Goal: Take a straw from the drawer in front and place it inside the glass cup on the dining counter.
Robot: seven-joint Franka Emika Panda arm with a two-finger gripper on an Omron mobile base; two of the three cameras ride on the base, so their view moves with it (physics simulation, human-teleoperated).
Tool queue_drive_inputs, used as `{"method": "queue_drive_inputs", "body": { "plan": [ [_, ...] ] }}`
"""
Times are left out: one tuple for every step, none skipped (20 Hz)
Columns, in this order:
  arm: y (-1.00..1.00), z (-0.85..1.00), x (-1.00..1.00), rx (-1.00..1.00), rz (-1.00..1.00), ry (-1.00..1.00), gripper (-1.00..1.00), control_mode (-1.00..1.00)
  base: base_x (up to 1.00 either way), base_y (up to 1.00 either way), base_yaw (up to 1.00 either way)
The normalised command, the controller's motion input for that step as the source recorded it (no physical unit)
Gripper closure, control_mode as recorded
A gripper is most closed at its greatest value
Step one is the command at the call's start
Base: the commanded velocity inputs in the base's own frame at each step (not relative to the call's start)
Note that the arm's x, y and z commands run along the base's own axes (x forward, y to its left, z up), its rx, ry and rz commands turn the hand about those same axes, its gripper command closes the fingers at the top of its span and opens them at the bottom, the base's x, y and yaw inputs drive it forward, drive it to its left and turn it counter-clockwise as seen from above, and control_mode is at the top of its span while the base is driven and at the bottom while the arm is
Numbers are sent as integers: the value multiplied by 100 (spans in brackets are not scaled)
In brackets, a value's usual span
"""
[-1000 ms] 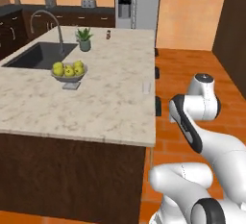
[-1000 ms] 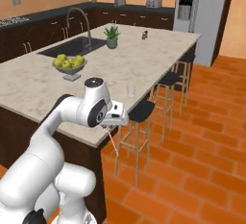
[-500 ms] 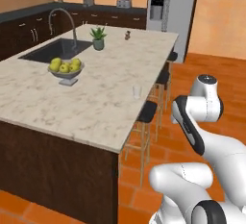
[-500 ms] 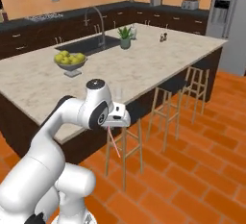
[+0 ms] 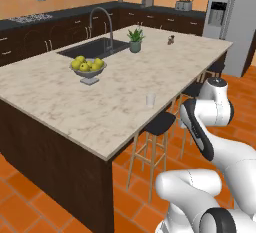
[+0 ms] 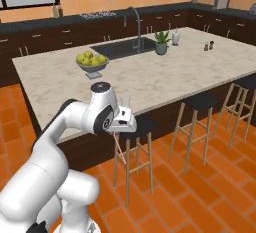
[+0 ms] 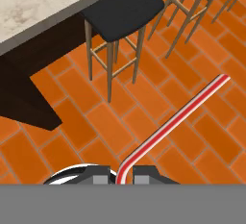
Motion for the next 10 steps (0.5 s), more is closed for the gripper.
{"method": "queue_drive_inputs", "body": {
  "plan": [
    [0, 0, 0, 0, 0, 0, 100, 100, 10, -80, 51],
    [0, 0, 0, 0, 0, 0, 100, 100, 9, -80, 51],
    [0, 0, 0, 0, 0, 0, 100, 100, 9, -80, 51],
    [0, 0, 0, 0, 0, 0, 100, 100, 4, -79, 52],
    [0, 0, 0, 0, 0, 0, 100, 100, 0, -75, 55],
    [0, 0, 0, 0, 0, 0, 100, 100, 0, -71, 57],
    [0, 0, 0, 0, 0, 0, 100, 100, 0, -69, 58],
    [0, 0, 0, 0, 0, 0, 100, 100, 0, -68, 59],
    [0, 0, 0, 0, 0, 0, 100, 100, 0, -68, 60],
    [0, 0, 0, 0, 0, 0, 100, 100, 0, -66, 61]
  ]
}}
